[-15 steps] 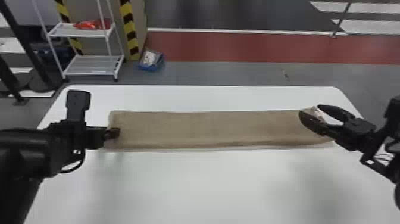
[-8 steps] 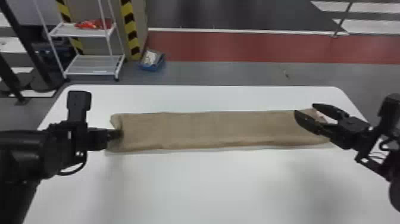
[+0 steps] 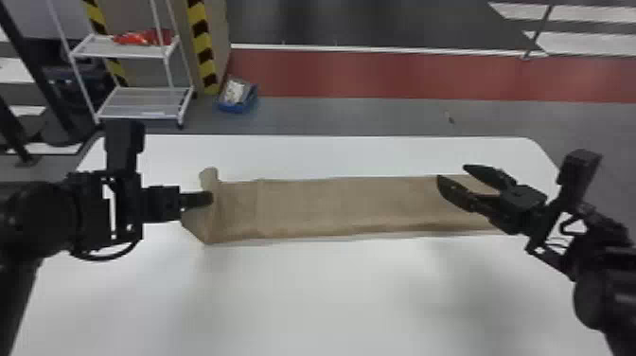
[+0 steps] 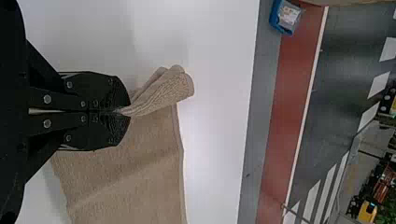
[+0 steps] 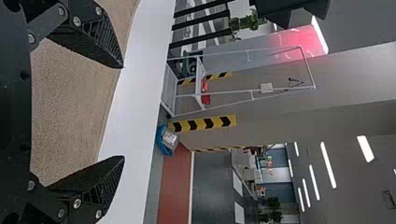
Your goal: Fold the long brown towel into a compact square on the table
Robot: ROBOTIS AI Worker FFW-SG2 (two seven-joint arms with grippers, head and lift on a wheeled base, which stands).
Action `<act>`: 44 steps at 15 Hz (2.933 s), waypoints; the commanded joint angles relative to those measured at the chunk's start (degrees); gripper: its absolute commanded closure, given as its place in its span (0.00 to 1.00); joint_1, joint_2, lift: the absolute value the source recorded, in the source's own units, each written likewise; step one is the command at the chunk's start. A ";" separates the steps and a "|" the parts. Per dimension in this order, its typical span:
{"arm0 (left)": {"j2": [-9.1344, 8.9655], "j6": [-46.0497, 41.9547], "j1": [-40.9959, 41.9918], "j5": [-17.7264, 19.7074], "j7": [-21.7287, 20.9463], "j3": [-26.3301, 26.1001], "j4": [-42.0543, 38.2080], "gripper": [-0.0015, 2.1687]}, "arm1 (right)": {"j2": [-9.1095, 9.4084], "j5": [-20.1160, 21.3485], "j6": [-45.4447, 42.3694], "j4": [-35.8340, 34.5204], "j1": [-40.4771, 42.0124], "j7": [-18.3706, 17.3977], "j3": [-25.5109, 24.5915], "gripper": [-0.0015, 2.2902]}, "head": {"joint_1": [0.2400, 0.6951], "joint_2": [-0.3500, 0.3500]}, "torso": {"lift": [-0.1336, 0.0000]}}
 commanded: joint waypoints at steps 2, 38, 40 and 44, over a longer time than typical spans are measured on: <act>-0.72 8.92 -4.92 13.48 2.79 1.15 -1.94 0.78 | 0.09 0.51 -0.62 3.45 -1.85 0.18 2.66 0.49 | 1.00 0.42 | 0.07; -10.03 -5.49 -8.70 35.54 9.82 -0.25 6.32 0.78 | 2.73 3.94 -12.93 2.84 2.63 -22.50 11.10 0.03 | 0.91 0.43 | 0.07; -12.32 -7.07 -8.00 31.50 10.35 -3.15 6.32 0.78 | -0.08 2.27 -12.23 0.11 5.71 -22.23 4.33 0.03 | 0.92 0.33 | 0.07; -16.95 -16.92 -6.07 24.38 12.28 -11.42 8.52 0.78 | -4.48 -4.50 -0.98 -2.26 9.58 -20.03 -3.14 0.03 | 0.94 0.03 | 0.07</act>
